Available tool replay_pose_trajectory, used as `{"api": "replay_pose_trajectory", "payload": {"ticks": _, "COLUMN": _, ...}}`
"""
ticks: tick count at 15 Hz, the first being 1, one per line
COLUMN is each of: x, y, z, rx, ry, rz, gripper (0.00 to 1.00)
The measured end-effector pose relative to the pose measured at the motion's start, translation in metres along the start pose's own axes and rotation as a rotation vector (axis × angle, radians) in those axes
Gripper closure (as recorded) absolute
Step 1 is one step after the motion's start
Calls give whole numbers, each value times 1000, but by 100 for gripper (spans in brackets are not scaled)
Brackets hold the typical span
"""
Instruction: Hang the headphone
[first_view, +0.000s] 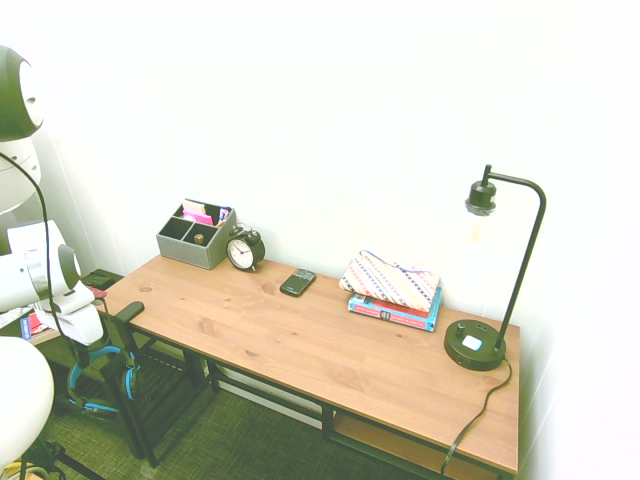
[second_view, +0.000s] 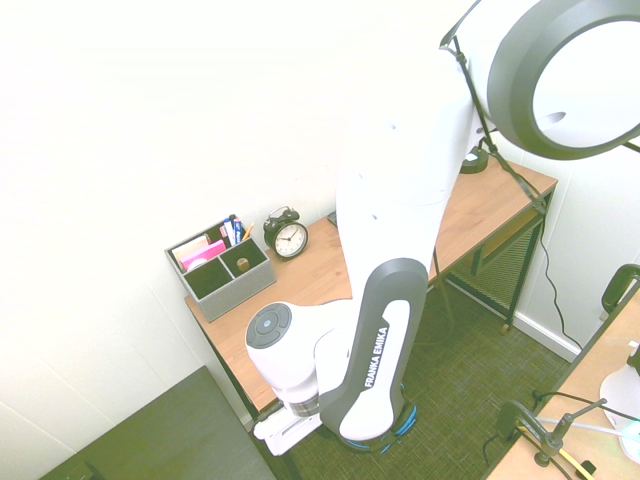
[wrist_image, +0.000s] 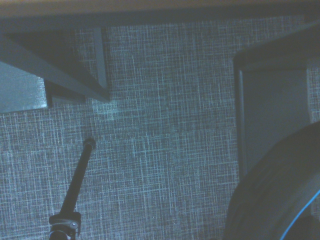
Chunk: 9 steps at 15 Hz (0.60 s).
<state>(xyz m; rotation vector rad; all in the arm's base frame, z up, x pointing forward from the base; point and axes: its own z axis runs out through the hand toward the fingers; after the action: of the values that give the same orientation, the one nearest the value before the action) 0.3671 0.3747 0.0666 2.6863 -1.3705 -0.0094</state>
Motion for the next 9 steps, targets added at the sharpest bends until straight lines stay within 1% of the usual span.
{"api": "replay_pose_trajectory", "payload": {"ticks": 9, "x": 0, "y": -4, "z": -3, "rx": -5, "ry": -11, "rz": -8, "gripper": 0}}
